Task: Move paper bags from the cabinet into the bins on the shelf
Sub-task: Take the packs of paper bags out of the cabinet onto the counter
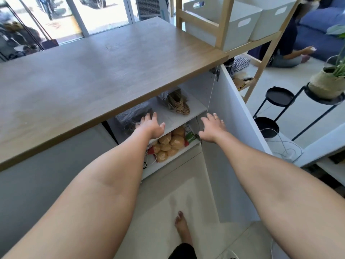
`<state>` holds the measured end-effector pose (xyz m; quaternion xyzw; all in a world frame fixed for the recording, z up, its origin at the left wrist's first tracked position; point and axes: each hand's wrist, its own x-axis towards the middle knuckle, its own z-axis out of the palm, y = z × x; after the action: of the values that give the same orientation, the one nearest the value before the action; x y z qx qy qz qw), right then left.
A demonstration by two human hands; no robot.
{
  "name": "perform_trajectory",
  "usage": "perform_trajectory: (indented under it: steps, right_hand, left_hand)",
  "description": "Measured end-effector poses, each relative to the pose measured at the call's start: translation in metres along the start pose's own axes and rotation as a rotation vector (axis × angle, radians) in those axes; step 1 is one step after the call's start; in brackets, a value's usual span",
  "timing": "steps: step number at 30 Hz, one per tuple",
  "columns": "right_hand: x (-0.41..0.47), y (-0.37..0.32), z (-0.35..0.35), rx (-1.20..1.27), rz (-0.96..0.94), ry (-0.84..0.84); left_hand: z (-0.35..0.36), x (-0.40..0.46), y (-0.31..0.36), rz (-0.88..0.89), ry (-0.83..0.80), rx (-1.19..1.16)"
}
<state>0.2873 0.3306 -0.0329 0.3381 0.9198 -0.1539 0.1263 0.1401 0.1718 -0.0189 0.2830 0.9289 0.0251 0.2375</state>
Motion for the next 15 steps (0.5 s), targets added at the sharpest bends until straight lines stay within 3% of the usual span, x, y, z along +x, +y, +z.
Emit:
perform_trajectory:
  steps: [9,15]
  right_hand:
    - [0.098,-0.005,-0.001,0.033,-0.002,-0.067]
    - [0.167,-0.016,0.003,0.225,0.022,-0.075]
  left_hand:
    - [0.006,0.084,0.0,-0.061,-0.132,-0.139]
    - [0.011,0.137,0.006,-0.058,-0.081,-0.319]
